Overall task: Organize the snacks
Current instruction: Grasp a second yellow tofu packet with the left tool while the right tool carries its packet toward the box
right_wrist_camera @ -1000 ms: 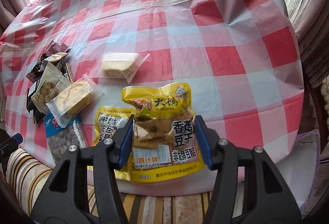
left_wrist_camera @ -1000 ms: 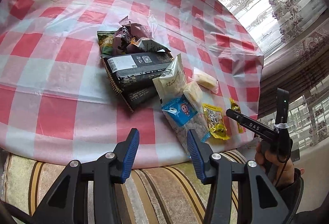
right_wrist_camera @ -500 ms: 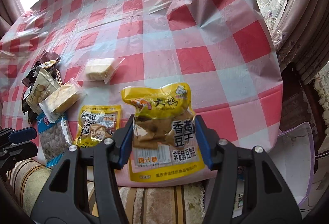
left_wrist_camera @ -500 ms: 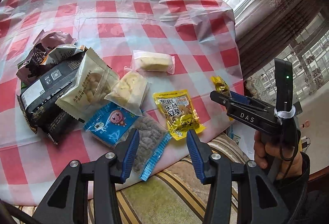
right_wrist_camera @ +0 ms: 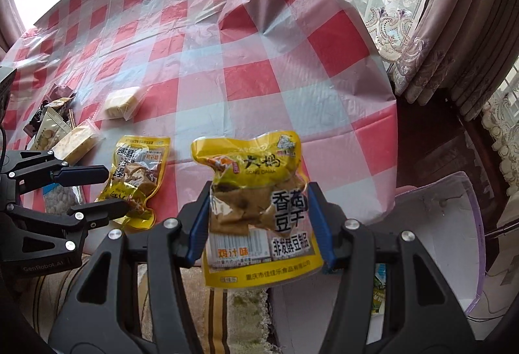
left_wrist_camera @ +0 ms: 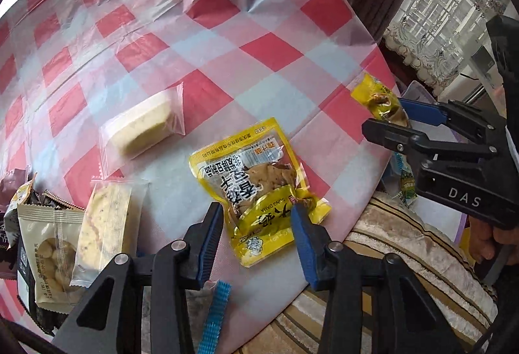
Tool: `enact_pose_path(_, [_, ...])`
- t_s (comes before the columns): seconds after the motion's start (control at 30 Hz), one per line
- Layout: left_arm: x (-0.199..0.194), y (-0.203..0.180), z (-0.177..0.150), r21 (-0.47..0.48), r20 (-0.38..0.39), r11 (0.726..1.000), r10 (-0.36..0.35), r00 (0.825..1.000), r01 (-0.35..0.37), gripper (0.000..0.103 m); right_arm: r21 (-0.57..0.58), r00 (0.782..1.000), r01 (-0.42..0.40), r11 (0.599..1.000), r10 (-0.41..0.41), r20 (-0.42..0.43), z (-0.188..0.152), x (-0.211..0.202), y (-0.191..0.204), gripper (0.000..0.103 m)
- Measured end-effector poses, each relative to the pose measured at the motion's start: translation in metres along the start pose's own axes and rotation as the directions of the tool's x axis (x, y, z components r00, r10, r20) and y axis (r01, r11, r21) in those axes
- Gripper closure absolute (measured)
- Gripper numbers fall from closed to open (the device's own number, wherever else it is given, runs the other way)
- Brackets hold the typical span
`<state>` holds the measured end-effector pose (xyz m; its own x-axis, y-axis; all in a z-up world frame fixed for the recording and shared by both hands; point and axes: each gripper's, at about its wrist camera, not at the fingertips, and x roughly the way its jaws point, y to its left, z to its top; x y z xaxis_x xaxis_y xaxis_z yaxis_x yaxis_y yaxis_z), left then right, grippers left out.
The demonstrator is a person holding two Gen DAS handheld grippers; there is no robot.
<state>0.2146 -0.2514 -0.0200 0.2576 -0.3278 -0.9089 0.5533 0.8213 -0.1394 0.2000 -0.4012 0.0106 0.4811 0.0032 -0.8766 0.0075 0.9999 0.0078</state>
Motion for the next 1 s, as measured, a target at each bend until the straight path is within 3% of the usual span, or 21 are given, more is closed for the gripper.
enact_pose_path(0.07, [0.010,-0.007,0.010,0.015,-0.010,1.000,-0.019,1.000,0.019,0.083,0.016,1.000,0.009,1.000,-0.009,0.000,0.000,0.000,-0.009,0.044])
enact_pose_path(0.17, [0.021,-0.020,0.024,0.039,-0.012,0.999,-0.024,1.000,0.025,0.084,0.036,1.000,0.022,0.999,-0.022,0.003,-0.001,-0.001,-0.021,0.044])
enact_pose_path(0.4, [0.023,-0.035,0.052,0.024,0.065,0.987,-0.160,0.985,0.159,0.084,0.068,0.999,0.046,0.997,-0.046,0.006,0.002,0.002,-0.038,0.045])
enact_pose_path(0.53, [0.014,-0.024,0.044,-0.034,0.086,0.987,-0.152,0.985,0.155,0.082,0.071,0.999,0.043,0.997,-0.045,0.018,0.007,0.002,-0.040,0.044])
enact_pose_path(0.57, [0.013,-0.019,0.044,-0.053,0.093,0.987,-0.145,0.985,0.150,0.076,0.074,0.999,0.045,0.996,-0.047,0.021,0.008,0.003,-0.040,0.044])
enact_pose_path(0.67, [0.015,-0.009,0.049,-0.106,0.120,0.986,-0.120,0.985,0.133,0.047,0.082,0.997,0.071,0.994,-0.074,0.035,0.010,0.000,-0.045,0.045])
enact_pose_path(0.7, [0.016,-0.007,0.053,-0.113,0.131,0.984,-0.120,0.984,0.135,0.043,0.080,0.996,0.082,0.993,-0.085,0.040,0.010,-0.002,-0.047,0.045])
enact_pose_path(0.83, [0.028,-0.010,0.073,-0.096,0.122,0.983,-0.141,0.982,0.154,0.043,0.100,0.995,0.091,0.991,-0.095,0.042,0.005,-0.007,-0.060,0.045])
enact_pose_path(0.97, [0.045,-0.021,0.085,-0.010,0.088,0.997,-0.079,0.993,0.080,0.038,0.112,0.995,0.095,0.989,-0.098,0.025,-0.003,-0.007,-0.069,0.044])
enact_pose_path(1.0, [0.047,-0.023,0.086,0.009,0.092,0.998,-0.070,0.993,0.070,0.033,0.115,0.995,0.095,0.989,-0.098,0.022,-0.005,-0.007,-0.070,0.044])
